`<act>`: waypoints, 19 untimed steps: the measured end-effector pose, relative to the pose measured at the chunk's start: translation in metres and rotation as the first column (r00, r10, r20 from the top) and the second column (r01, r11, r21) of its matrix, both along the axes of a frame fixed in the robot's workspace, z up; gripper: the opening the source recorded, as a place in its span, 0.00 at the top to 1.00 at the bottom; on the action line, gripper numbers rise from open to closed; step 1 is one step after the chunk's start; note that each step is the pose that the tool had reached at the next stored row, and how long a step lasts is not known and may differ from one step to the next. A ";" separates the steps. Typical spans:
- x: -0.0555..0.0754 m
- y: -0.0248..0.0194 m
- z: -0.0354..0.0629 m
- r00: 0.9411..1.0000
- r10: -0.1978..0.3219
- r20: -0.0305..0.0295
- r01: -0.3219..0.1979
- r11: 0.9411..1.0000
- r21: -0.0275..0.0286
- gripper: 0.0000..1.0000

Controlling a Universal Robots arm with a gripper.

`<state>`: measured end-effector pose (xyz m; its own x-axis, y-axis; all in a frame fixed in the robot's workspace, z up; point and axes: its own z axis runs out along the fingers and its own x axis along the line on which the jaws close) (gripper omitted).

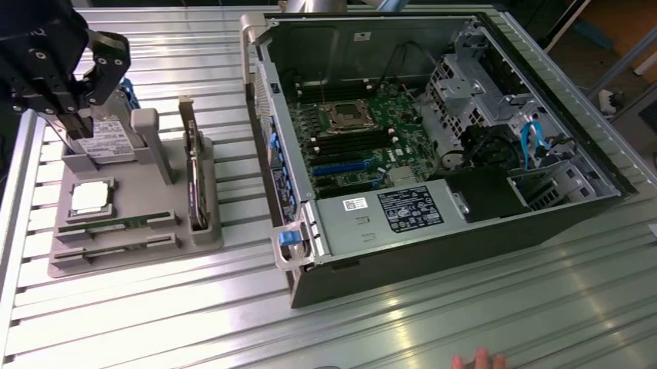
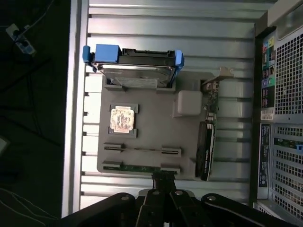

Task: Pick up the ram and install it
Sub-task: 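Pick up the ram and move it above insertion slot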

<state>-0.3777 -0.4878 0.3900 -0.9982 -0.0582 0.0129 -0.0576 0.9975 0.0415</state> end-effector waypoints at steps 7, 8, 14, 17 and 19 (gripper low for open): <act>0.000 0.0000 -0.0002 0.991 0.134 0.000 -0.134 0.991 0.000 0.89; 0.000 0.0000 -0.0002 0.988 0.153 0.000 -0.153 0.988 0.000 0.89; 0.000 0.0000 -0.0004 0.963 0.269 0.000 -0.269 0.963 0.000 0.89; 0.000 0.0000 -0.0004 0.944 0.330 0.000 -0.330 0.944 0.000 0.89; 0.000 0.0000 -0.0004 0.933 0.360 0.000 -0.360 0.933 0.000 0.89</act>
<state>-0.3777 -0.4878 0.3896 -0.9102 -0.4140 0.0129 -0.4132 0.9097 0.0415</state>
